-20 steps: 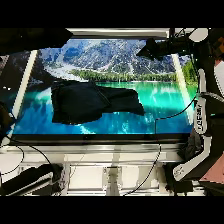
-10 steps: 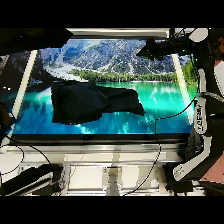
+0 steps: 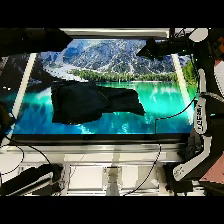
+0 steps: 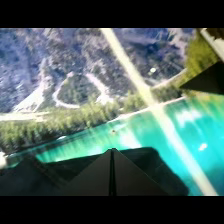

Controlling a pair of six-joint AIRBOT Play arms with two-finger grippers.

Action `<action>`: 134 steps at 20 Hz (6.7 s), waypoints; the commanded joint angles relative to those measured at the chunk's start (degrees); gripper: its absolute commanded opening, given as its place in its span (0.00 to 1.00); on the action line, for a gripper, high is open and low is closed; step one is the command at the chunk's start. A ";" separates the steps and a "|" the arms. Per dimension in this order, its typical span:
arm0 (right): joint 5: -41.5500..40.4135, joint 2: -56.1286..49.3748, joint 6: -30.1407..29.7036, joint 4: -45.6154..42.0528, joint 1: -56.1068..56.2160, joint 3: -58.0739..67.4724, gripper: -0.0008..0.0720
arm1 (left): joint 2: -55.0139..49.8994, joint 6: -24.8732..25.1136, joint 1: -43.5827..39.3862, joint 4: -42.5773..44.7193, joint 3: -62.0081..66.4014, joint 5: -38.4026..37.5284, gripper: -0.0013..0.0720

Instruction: Fold the clothes and pants, and hang the long-sleeved shirts on hangers.

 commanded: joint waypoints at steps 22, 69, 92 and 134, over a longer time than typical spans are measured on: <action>7.17 0.92 -7.32 12.13 5.99 -12.81 0.03 | 27.41 -0.42 27.17 7.76 -43.10 -10.36 0.06; 1.97 -0.07 0.72 -2.69 17.31 -13.81 0.77 | 1.95 -13.62 32.61 -14.88 -71.47 24.30 0.08; 0.42 -15.50 8.68 -2.10 21.14 -14.05 0.72 | 24.65 -7.82 32.63 -14.23 -71.47 24.72 0.07; 21.46 3.43 13.64 -23.08 -15.52 -5.46 0.03 | 14.01 -5.92 39.10 1.29 -47.91 22.34 0.06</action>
